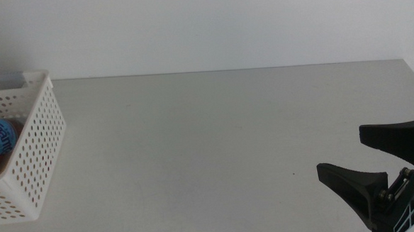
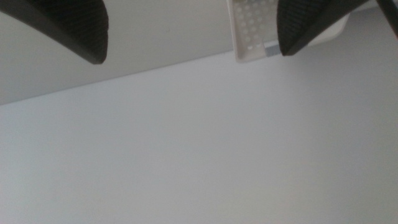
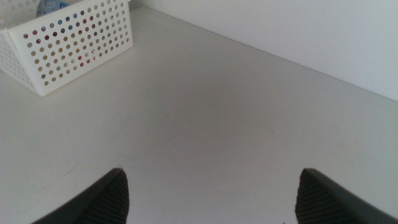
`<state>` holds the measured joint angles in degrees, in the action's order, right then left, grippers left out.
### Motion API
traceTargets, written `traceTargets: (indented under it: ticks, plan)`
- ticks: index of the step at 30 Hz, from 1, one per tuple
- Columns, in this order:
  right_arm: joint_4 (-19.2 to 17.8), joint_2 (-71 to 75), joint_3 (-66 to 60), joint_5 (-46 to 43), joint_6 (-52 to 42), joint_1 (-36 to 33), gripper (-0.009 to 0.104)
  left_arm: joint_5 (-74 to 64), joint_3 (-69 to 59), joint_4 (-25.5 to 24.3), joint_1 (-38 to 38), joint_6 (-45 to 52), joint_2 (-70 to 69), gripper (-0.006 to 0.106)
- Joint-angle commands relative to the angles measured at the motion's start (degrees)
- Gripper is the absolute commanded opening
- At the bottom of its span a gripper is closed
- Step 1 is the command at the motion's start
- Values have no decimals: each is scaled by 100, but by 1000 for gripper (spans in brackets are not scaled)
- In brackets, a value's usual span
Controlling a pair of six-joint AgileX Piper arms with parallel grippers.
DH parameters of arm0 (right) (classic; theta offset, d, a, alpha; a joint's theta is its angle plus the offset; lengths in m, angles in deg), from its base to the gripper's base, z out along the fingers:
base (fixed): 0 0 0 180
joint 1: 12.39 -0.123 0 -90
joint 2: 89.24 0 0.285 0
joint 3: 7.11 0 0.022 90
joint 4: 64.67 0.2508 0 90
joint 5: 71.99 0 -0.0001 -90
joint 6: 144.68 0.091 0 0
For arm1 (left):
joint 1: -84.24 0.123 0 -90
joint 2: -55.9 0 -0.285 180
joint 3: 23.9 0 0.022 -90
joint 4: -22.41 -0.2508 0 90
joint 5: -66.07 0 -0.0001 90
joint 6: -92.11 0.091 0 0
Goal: Use arms to grab the bottles and put them into the dustbin to the left of the table.
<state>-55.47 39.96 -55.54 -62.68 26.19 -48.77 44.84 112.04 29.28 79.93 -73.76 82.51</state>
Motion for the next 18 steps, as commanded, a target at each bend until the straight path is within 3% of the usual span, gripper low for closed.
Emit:
traceTargets:
  ticks: [1,18]
  plan:
    - [-28,40,221,-430,-67,-12,70,856,148,-15,-160,-124,55,92]
    - [-16,222,92,-412,-67,104,70,1592,144,29,-166,-229,55,92]
